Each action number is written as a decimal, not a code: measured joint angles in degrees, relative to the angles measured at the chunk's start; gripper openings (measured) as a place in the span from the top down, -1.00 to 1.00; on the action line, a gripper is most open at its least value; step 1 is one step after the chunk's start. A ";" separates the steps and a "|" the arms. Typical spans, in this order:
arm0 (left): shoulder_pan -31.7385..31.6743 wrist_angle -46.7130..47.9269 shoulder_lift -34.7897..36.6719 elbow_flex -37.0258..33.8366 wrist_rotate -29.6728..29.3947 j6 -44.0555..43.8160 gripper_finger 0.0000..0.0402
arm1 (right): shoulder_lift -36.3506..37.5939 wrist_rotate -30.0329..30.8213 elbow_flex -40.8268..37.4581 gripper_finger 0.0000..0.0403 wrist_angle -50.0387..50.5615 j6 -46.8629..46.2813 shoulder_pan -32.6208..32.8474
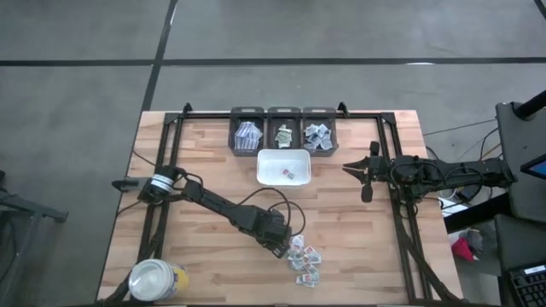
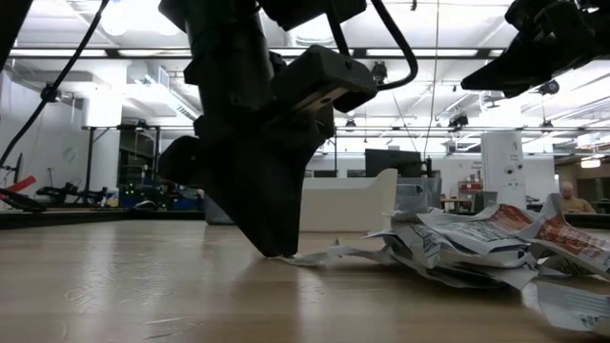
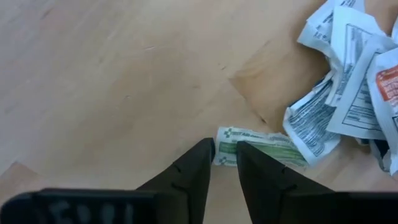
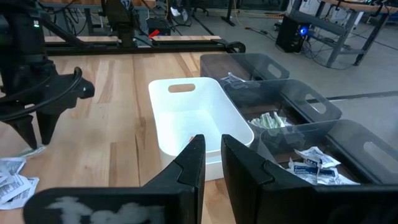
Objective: Pick & Place First Aid Supplies
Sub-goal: Put the green band aid into the middle black bin
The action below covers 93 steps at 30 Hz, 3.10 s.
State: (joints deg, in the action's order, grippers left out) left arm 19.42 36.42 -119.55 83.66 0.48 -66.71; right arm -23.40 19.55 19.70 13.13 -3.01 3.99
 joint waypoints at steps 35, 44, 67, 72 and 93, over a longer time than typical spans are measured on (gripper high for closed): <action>-1.82 9.04 14.54 4.76 -18.22 13.10 1.00 | -0.02 0.01 0.00 0.74 0.07 0.18 -0.02; -10.21 7.81 21.47 9.20 -35.39 30.78 1.00 | -0.01 0.02 0.00 0.74 0.07 0.20 -0.02; -45.00 -3.63 9.56 12.72 -14.50 55.34 1.00 | 0.00 0.09 0.00 0.74 0.11 1.68 -0.02; -45.37 -3.32 3.06 16.75 -14.42 61.57 1.00 | -0.02 0.09 0.00 0.74 0.09 1.60 -0.02; -49.99 14.64 -13.66 36.94 -7.56 69.42 0.98 | -0.02 0.09 0.00 0.74 0.09 1.49 -0.02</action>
State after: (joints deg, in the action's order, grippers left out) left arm -30.57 51.07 -133.21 120.60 -7.07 2.71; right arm -23.42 19.64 19.70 13.21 -1.52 3.97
